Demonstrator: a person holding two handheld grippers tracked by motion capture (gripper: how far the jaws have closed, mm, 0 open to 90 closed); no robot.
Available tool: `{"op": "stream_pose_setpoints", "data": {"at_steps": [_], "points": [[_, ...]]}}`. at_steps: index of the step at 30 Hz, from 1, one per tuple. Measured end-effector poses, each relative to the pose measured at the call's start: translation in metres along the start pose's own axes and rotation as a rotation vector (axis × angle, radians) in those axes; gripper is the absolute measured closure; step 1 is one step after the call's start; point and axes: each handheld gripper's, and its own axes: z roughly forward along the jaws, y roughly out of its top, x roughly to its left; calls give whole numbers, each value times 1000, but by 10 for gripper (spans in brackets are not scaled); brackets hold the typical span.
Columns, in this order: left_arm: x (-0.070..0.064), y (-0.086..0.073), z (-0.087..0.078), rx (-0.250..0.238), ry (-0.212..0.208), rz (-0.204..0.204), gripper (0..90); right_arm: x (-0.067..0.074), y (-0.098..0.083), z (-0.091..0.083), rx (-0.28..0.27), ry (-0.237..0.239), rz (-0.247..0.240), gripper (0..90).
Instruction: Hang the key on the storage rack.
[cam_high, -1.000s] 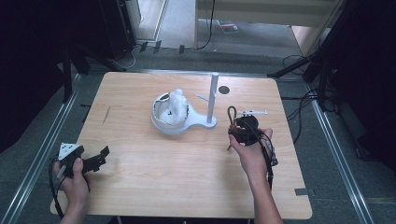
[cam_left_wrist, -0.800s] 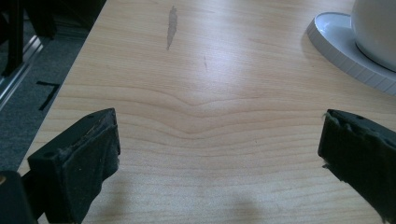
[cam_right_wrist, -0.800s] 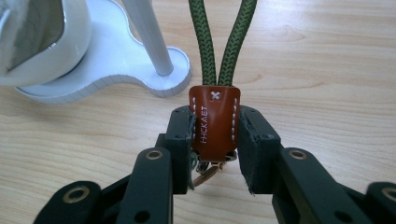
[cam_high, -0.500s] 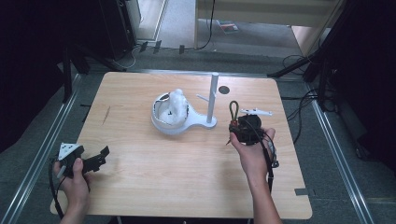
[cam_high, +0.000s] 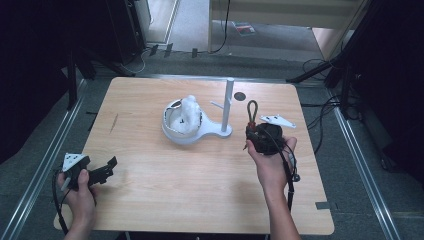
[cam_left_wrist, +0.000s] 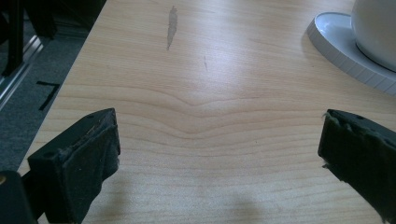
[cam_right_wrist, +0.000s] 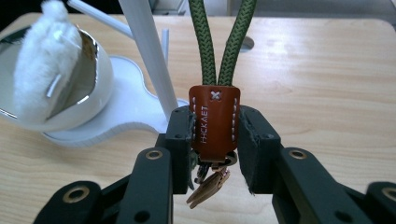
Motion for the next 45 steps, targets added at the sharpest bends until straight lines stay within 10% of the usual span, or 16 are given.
{"op": "stream_pose_setpoints", "data": {"at_steps": [14, 45], "points": [[0, 0, 0, 2, 0, 1, 0, 11, 1, -15, -161, 4, -39, 683], [0, 0, 0, 4, -1, 0, 0, 44, -2, -26, -195, 61, -86, 683]]}}
